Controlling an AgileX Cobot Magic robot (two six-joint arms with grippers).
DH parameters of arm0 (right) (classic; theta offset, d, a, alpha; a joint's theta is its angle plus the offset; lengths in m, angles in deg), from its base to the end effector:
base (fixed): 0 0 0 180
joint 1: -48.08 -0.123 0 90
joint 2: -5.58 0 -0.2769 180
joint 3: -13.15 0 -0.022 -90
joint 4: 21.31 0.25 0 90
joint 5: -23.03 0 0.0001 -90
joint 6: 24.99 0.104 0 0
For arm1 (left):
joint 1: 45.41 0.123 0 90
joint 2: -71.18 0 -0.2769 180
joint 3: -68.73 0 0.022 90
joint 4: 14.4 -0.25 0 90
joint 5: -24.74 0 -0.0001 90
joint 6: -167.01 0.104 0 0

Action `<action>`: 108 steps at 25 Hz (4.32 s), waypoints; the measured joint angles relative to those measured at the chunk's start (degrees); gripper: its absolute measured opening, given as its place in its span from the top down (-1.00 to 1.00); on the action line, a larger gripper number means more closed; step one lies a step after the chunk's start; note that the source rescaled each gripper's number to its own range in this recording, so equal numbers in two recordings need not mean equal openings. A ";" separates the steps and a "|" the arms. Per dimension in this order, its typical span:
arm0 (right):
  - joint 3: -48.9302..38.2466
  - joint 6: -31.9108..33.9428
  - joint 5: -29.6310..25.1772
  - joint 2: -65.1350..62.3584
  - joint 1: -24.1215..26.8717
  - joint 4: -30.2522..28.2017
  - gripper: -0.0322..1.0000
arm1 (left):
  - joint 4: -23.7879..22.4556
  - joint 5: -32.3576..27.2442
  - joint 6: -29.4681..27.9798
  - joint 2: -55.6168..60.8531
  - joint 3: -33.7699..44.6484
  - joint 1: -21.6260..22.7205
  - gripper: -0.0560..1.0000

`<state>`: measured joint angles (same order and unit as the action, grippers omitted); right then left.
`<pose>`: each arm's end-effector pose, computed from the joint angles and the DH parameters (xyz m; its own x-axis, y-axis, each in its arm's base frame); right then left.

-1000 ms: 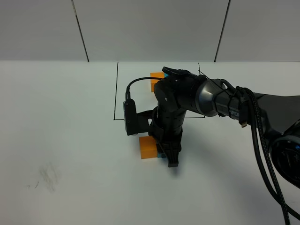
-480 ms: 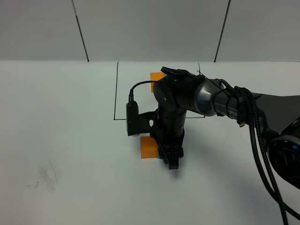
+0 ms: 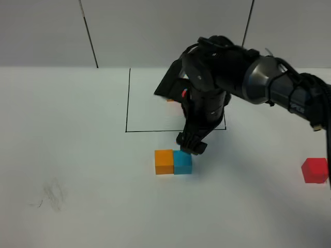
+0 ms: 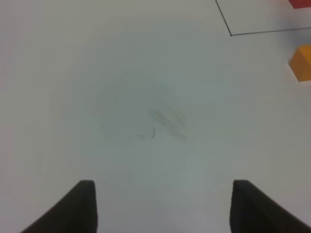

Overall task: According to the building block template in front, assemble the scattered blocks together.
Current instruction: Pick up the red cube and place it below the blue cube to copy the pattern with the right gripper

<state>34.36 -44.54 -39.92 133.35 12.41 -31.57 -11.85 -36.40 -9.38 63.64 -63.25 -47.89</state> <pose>0.3628 0.2401 0.1909 -0.5009 -0.8588 -0.1079 -0.8305 0.5119 -0.2195 0.0119 -0.0046 0.2721 -0.4449 0.0608 -0.8935 0.0966 0.9951 0.0196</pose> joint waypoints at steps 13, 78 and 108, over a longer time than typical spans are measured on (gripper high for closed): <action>-21.53 28.33 7.31 -19.61 11.83 -4.60 -0.64 | 0.00 0.00 0.00 0.00 0.00 0.00 0.26; -42.27 28.35 30.35 -11.91 31.30 -3.55 0.41 | 0.00 0.00 0.00 0.00 0.00 0.00 0.26; -42.33 69.98 9.74 -38.37 -3.77 -5.98 0.41 | 0.00 0.00 0.00 0.00 0.00 0.00 0.26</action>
<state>-7.97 25.44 -30.18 94.98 8.64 -37.55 -11.85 -36.40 -9.38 63.64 -63.25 -47.89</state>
